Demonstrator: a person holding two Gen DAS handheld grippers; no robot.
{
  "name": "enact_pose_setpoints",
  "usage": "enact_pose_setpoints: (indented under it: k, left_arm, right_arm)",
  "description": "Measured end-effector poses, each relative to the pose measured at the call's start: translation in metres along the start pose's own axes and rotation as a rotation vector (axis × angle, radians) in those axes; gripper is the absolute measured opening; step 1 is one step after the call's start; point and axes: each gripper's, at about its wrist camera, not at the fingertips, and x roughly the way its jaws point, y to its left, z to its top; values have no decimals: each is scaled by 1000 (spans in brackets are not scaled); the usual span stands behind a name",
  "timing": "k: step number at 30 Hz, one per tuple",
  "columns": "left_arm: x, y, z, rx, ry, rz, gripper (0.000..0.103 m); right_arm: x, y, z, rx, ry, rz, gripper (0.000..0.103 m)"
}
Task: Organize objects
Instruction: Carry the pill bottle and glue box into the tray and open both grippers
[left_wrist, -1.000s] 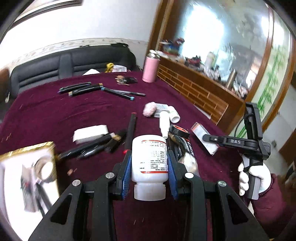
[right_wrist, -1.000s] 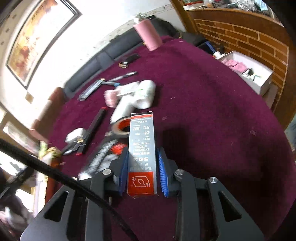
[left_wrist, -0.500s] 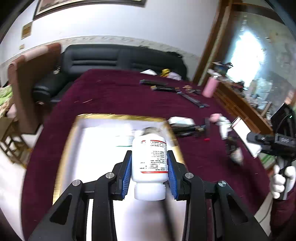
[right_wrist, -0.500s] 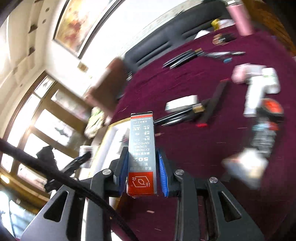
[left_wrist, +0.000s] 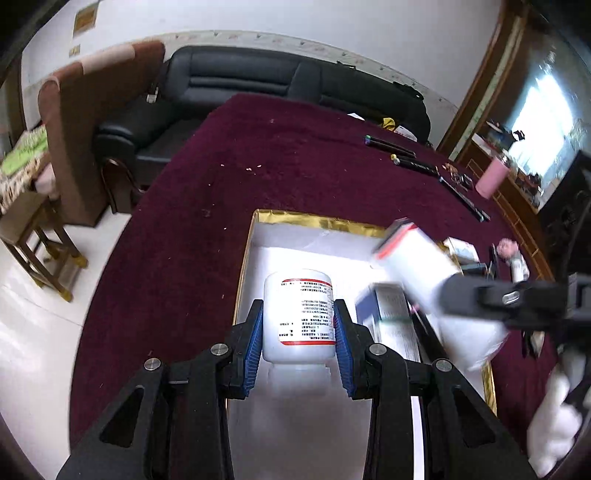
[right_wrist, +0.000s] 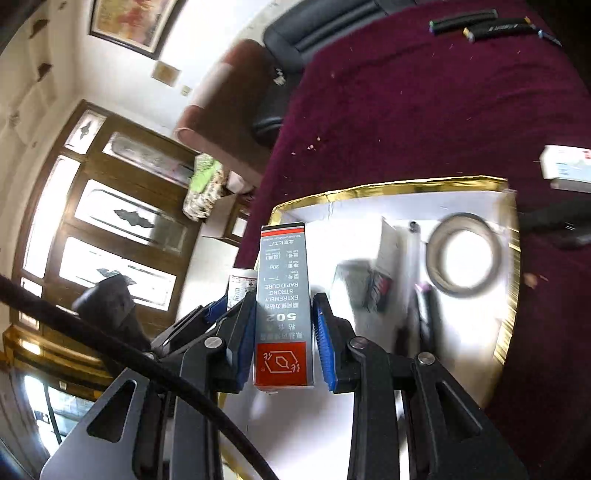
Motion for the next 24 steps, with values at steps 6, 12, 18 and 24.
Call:
enact_pose_setpoints:
  k: [6,12,18,24]
  left_arm:
    - [17,6,7,-27,21,-19,31]
    - [14,19,6,-57,21,-44,31]
    - [15,19,9,-71,20,-43,34]
    - [5,22,10,-113,-2,-92,45]
  right_arm:
    - [30,-9,17,60,24,-43,28]
    - [34,-10,19,61,22,-60,29]
    - [30,-4,17,42,6,-86,32]
    - [16,5,16,5,-38,-68,42]
